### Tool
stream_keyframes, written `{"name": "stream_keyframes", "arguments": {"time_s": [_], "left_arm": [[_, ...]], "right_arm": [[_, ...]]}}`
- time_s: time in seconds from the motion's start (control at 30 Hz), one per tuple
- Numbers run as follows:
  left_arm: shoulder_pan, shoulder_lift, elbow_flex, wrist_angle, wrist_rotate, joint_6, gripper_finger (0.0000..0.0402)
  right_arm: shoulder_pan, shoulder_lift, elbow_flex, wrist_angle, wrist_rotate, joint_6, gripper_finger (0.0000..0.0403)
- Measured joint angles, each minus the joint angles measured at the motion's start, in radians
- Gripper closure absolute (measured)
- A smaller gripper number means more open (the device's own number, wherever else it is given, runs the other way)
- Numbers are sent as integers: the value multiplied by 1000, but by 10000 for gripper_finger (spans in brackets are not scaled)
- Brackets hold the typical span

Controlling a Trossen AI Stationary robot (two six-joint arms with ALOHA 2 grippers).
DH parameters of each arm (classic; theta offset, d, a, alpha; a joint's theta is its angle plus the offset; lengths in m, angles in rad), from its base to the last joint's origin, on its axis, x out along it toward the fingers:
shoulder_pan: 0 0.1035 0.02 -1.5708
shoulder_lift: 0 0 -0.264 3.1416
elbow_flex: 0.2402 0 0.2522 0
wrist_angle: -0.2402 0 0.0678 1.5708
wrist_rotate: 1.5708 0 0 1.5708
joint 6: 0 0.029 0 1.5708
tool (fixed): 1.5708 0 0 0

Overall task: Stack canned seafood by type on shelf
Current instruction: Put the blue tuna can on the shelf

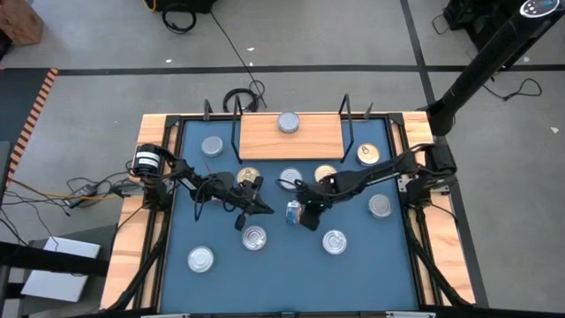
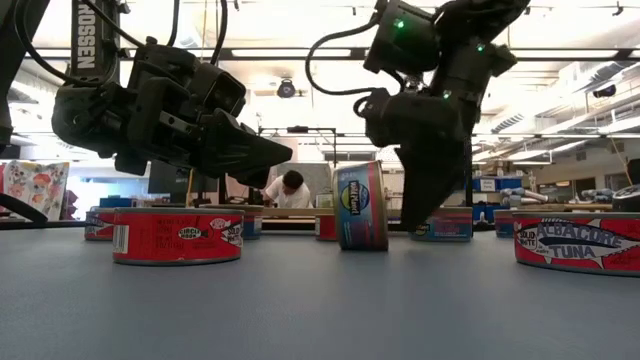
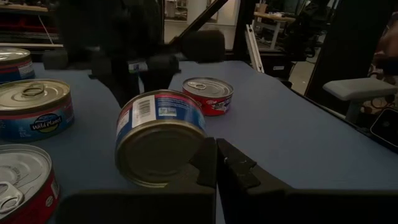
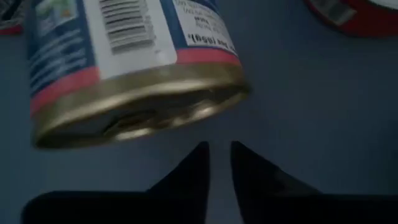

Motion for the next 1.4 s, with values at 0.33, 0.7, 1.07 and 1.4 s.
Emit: {"name": "stream_keyframes", "arguments": {"time_s": [0.33,0.7,1.07,1.4], "left_arm": [[0,0,0,0,0,0,396],[0,0,0,-2,7,8,396],[29,0,0,-18,18,56,396],[41,0,0,-36,18,84,396]], "right_arm": [[32,-128,1,-39,31,83,216],[136,-117,1,-24,180,217,136],[226,-117,1,7,308,338,94],[321,-77,2,78,424,442,76]]}}
